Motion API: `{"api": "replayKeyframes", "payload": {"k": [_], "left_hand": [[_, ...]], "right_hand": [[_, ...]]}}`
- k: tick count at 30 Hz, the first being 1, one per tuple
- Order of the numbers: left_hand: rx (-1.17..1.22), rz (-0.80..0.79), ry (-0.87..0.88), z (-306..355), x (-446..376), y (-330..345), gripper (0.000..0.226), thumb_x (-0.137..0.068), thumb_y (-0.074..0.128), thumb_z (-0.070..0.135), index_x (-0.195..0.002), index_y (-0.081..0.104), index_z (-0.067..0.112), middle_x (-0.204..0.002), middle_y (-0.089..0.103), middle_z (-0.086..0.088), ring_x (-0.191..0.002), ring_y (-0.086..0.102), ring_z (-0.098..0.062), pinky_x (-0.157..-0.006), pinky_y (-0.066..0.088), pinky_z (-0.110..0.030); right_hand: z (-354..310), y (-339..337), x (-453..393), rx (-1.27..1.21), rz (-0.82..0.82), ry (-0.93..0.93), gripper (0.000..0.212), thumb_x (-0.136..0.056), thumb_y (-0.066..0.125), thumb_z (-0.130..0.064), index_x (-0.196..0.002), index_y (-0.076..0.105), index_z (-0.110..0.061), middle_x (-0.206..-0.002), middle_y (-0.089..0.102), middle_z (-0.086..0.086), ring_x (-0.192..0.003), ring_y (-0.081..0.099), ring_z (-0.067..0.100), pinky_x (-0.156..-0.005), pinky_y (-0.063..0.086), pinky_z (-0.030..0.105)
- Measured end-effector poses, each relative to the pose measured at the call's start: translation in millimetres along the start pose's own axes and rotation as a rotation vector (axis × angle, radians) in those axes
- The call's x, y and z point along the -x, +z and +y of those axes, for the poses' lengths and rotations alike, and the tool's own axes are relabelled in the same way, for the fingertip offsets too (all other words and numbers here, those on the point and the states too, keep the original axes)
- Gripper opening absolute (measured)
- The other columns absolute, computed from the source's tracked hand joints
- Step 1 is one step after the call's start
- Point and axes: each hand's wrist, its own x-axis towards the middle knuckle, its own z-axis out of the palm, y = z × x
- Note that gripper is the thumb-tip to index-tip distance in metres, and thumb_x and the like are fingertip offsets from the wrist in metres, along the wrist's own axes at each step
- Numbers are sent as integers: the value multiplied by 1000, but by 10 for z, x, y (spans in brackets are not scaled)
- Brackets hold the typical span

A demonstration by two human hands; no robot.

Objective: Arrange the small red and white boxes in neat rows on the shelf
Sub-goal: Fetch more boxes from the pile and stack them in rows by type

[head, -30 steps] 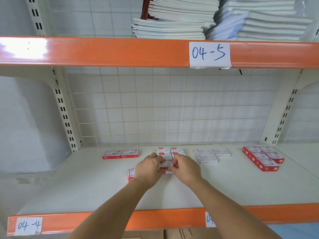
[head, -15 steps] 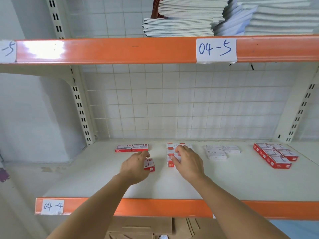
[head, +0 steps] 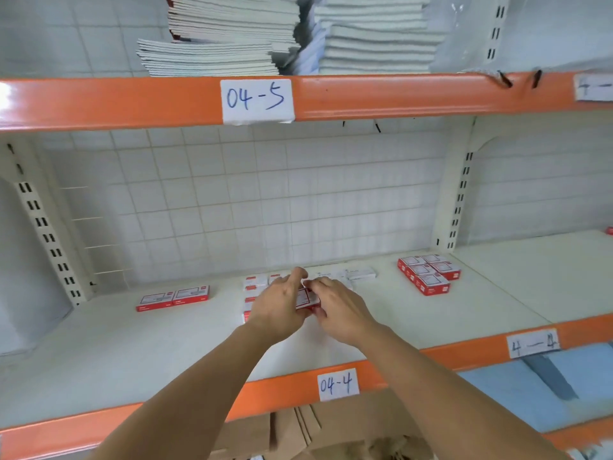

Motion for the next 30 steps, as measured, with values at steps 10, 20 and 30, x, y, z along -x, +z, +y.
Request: {"api": "replayKeyframes", "payload": {"k": [10,20,30], "left_hand": [[129,33,48,1406,-297,841,43,-86,62,29,-125,46,20,-115,55,0,-109,49,-20,-80,46,-33],[118,-23,68,1987,-670,1257,45,-88,60,28,-131,47,21,-122,53,3,-114,48,-16,-85,44,-28],[-9,-43,51,1991,-1034,1485,54,-88,60,40,-137,43,26,-137,45,8,-124,38,-14,-93,40,-28]], "right_hand": [[1382,-643,671,-69,37,146,43,-90,51,-6,-132,47,-16,-130,49,2,-113,52,23,-86,44,33],[2128,-950,896,-55,51,204,49,-90,55,-10,-137,44,-18,-136,49,1,-120,51,21,-95,42,30],[2681,-1042,830,-84,94,403,46,-88,52,-1,-132,48,-13,-129,44,5,-107,56,22,-90,48,29]]}}
